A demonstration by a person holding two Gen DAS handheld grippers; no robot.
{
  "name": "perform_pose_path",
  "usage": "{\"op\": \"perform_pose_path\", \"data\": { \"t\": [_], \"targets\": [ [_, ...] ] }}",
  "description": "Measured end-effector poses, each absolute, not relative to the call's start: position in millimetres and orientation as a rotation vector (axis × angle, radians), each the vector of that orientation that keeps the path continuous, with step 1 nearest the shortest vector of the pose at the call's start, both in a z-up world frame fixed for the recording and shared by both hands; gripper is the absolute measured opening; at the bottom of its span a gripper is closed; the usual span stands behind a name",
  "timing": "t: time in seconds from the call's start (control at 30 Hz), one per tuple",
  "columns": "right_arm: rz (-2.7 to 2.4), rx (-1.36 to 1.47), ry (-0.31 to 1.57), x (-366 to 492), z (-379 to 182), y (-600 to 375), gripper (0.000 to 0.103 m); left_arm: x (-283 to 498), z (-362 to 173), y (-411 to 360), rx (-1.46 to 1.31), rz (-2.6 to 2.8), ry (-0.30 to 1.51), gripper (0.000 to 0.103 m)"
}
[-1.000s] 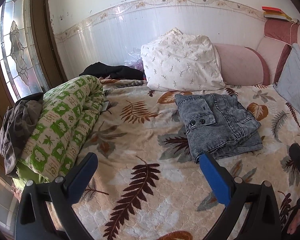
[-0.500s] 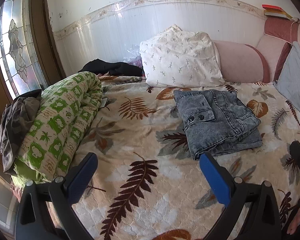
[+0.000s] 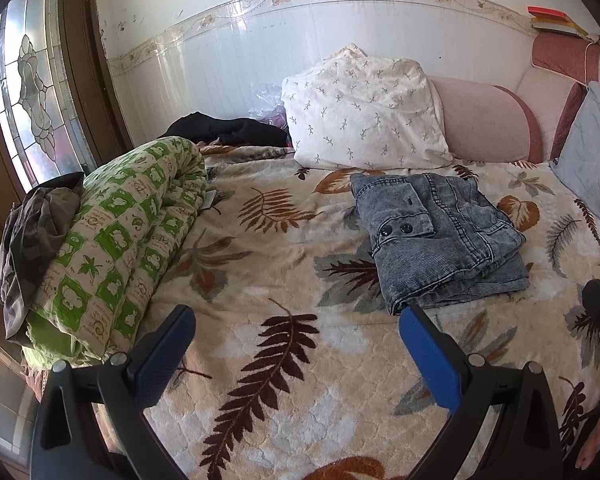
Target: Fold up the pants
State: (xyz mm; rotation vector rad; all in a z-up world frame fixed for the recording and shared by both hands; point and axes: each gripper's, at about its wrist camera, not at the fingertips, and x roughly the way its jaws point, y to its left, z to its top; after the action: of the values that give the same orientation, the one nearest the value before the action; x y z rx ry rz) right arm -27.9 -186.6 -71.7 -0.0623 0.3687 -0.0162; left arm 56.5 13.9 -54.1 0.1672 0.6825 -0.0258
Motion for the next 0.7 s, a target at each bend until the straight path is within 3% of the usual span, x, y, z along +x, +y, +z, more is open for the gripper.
{"op": "perform_pose_path", "data": {
  "t": [0.47, 0.7],
  "targets": [
    [0.024, -0.067, 0.327, 3.0, -45.0, -174.6, 0.102, 58.0, -39.8, 20.4, 0.17, 0.018, 0.666, 0.103],
    [0.05, -0.054, 0.401, 15.8, -68.1, -176.9, 0.102, 67.6, -40.3, 16.8, 0.157, 0.041, 0.684, 0.103]
  ]
}}
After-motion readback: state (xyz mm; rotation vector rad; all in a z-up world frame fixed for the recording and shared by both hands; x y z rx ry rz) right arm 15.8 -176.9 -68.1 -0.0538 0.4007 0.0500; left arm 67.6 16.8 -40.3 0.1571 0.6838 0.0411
